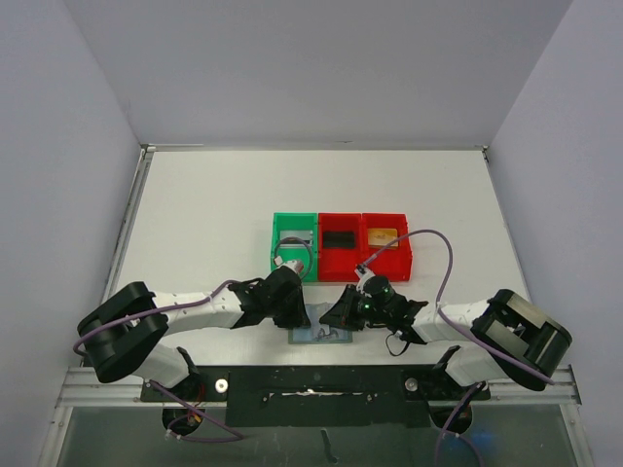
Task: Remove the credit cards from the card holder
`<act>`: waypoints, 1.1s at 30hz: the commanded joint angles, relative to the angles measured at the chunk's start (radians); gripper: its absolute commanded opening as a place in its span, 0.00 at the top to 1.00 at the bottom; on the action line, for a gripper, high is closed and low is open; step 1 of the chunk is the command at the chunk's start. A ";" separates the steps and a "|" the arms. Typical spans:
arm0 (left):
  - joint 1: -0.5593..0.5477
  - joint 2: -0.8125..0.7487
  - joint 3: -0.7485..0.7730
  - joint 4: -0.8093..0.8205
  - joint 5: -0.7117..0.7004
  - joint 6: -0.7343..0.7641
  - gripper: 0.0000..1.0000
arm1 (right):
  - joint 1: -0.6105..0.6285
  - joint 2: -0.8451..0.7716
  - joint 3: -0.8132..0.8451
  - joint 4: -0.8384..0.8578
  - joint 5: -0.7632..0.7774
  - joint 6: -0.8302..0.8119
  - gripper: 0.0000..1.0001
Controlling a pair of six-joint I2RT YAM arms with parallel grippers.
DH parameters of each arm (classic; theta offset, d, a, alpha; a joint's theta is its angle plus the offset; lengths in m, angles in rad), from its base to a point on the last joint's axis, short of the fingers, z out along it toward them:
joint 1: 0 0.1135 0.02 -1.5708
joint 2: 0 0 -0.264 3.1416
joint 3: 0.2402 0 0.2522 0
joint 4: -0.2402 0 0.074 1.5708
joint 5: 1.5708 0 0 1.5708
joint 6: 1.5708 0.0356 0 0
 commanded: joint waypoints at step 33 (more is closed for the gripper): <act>-0.002 -0.071 0.014 0.124 0.086 0.018 0.75 | -0.040 -0.539 -0.036 -0.370 0.254 -0.024 1.00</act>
